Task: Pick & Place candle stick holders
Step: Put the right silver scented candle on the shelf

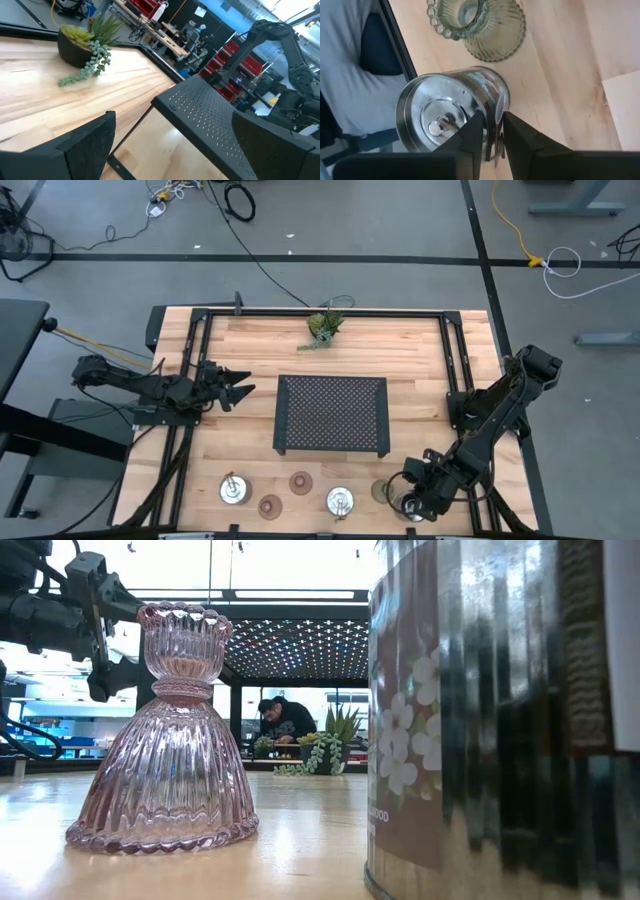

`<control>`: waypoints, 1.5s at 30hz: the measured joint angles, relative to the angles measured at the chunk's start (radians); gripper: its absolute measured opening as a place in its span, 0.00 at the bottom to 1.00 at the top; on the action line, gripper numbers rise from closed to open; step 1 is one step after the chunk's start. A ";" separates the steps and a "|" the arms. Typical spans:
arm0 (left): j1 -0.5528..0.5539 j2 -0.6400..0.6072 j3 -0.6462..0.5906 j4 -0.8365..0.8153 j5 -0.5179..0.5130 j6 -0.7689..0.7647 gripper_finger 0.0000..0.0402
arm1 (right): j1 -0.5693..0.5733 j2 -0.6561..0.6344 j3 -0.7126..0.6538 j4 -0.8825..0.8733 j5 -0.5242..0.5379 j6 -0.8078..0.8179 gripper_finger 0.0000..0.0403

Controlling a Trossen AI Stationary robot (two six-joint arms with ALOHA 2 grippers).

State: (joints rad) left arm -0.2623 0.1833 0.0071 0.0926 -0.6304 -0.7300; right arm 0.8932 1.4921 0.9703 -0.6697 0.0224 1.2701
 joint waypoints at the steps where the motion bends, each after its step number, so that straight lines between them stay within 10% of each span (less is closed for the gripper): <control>1: 0.000 0.000 0.000 0.001 0.000 0.000 0.99 | 0.000 0.000 0.000 -0.001 -0.005 -0.001 0.19; 27: 0.000 0.000 0.000 0.006 -0.002 0.000 0.99 | -0.017 0.000 0.019 -0.035 -0.015 -0.076 0.00; 45: 0.000 0.000 0.000 0.007 -0.013 0.000 0.99 | -0.138 -0.001 0.567 -0.681 0.084 -0.292 0.00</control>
State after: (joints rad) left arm -0.2623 0.1833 0.0074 0.0994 -0.6434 -0.7303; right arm 0.7557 1.4914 1.5374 -1.3505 0.1066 0.9781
